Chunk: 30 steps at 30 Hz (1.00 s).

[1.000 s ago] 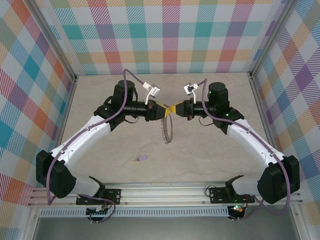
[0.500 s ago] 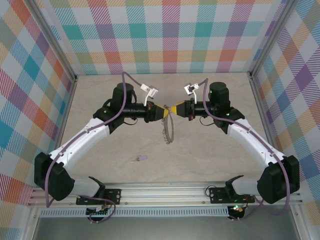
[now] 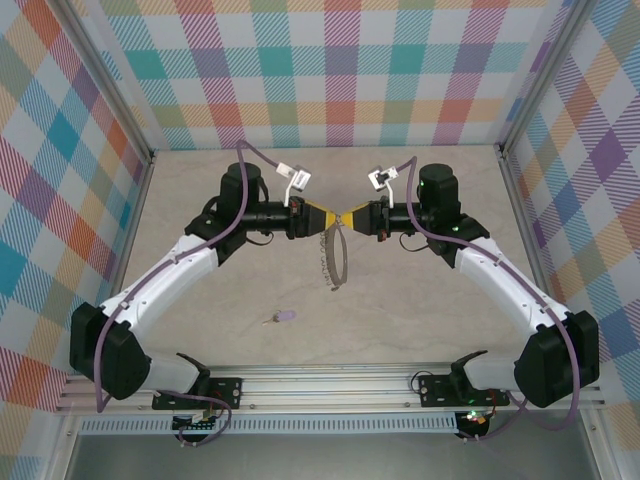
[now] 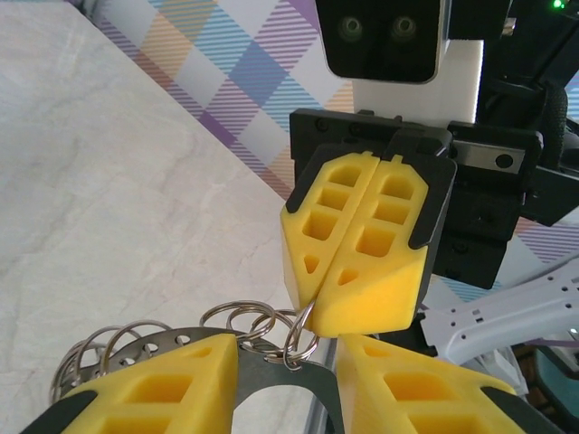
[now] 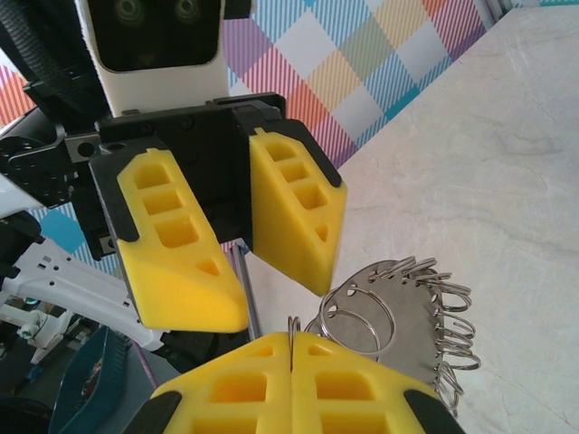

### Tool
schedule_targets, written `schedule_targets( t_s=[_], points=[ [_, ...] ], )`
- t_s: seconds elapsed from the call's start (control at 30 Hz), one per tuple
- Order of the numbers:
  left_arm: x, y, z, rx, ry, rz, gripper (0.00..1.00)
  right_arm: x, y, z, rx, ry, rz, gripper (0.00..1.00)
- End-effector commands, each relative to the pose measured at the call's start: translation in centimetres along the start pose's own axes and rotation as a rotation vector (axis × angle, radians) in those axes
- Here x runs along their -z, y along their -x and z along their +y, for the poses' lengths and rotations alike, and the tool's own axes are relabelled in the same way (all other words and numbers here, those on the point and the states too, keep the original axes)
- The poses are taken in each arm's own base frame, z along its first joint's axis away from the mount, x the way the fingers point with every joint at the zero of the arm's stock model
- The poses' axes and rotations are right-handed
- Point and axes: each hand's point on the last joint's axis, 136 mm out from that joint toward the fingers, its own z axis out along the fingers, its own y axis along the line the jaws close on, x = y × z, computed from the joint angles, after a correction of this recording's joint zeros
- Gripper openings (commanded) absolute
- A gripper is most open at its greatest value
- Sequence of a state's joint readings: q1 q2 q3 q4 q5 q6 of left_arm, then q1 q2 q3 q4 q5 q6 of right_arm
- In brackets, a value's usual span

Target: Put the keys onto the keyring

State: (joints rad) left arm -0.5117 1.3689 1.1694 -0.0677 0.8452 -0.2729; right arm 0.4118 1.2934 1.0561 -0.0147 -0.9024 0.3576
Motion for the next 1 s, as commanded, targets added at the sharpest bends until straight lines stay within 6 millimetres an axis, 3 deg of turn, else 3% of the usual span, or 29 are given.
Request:
schedule_targets(
  t_s=[0.0,0.43,0.97],
  points=[
    [-0.1,1.1,-1.8,-0.033,-0.080,-0.003,0.34,0.1,1.0,1.0,0.050,0.049,-0.018,0.00],
    [-0.9,1.5,-1.6,-0.041,-0.086,-0.001,0.34,0.0,0.8,0.9,0.043,0.056,-0.011,0.00],
    [-1.7,-0.6,-3.5,-0.061,-0.133,0.062,0.18,-0.2,1.0,0.2,0.025,0.035,-0.017,0.00]
  ],
)
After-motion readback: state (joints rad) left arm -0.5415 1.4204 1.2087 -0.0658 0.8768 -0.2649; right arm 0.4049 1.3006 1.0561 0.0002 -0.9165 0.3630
